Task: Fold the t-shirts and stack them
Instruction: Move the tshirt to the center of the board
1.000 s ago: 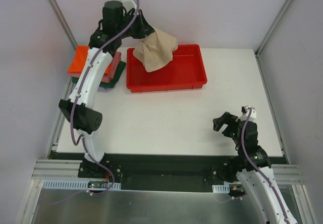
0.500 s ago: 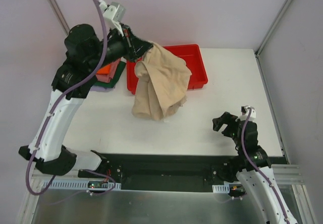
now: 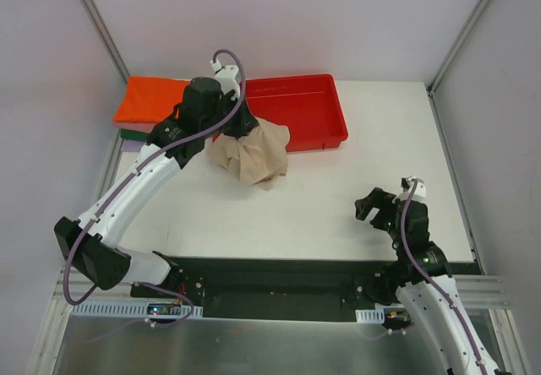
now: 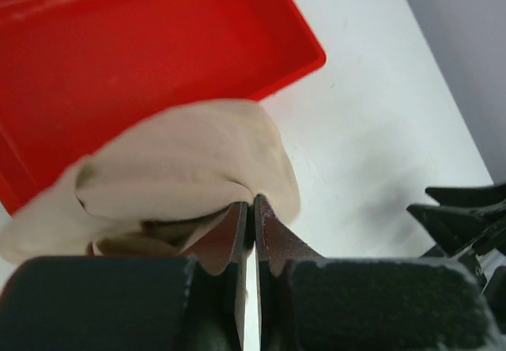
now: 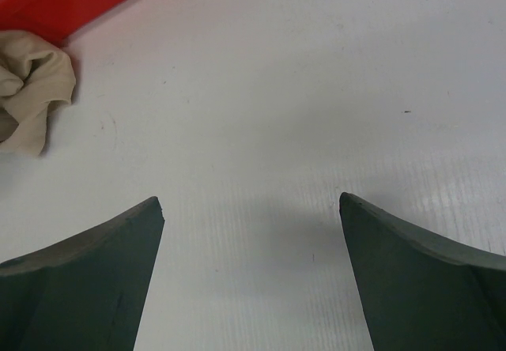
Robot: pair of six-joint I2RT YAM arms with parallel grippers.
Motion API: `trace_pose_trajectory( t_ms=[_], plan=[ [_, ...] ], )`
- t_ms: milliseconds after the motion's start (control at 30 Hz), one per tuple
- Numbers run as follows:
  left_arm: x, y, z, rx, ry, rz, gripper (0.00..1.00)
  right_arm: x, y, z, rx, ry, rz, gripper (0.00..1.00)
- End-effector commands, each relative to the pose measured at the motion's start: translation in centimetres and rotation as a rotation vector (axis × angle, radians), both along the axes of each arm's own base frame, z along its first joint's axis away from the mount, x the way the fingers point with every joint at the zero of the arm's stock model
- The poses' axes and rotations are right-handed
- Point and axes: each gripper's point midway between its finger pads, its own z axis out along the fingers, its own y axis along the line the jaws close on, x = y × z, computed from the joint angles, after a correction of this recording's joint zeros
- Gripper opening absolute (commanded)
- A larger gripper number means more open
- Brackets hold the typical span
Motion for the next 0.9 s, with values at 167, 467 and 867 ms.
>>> trace_pose_trajectory(
  t_ms=[167,467,867],
  plan=[
    [-7.0,-6.9,-6.7,-0.054,0.120,-0.104,0.00,0.9,0.3,0.9,0.012,-0.051,0.004,0.96],
    [-12.8,-13.6,-10.7,0.054,0.183,-0.298,0.99,1.1,0.6,0.7,0.012,-0.045,0.024,0.96],
    [-10.6,7.4,-18.1,0.011,0.291,0.422,0.99,-0.7,7.6,0.8,0.040,0.050,0.408,0.96]
  ],
)
